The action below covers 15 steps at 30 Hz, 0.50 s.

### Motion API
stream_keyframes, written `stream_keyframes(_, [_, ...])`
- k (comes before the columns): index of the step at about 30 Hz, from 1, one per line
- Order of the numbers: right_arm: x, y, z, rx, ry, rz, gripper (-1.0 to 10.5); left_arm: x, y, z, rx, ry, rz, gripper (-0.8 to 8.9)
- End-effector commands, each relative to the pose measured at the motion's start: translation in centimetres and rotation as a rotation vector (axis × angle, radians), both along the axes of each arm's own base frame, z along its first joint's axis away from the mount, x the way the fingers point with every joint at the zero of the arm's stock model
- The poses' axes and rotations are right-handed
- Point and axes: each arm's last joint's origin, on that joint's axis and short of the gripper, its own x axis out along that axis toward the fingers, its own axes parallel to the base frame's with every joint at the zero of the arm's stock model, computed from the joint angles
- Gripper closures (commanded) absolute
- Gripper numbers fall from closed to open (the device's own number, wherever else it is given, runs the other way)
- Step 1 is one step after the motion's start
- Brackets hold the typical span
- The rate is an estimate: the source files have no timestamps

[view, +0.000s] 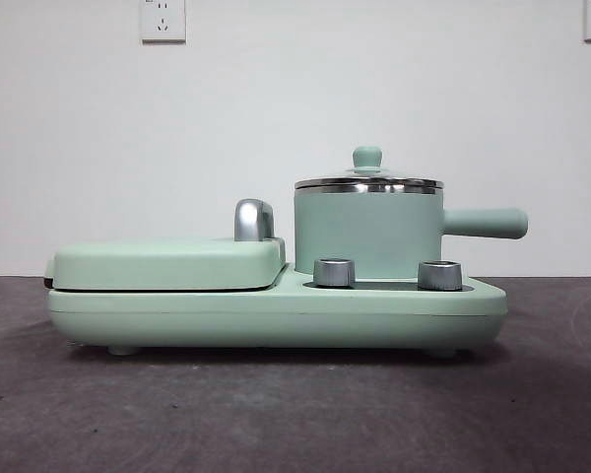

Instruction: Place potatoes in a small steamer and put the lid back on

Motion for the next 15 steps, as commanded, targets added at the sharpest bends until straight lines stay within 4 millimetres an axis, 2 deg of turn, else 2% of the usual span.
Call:
stream_keyframes(1, [0.1,-0.2,-1.1,-0.027,-0.011,-0.064,9.3,0.1,0.0,-0.7,0.013,0.017,0.0,8.02])
stream_keyframes(9, [0.5,-0.1,-5.0,-0.052,0.045,-0.118,9.3,0.1,0.0,-0.7,0.013,0.017,0.0,8.02])
stream_keyframes(15, [0.7,0.0,-5.0,-0.097,-0.017,-0.095,9.3,0.1,0.0,-0.6,0.013,0.017,0.0,8.02])
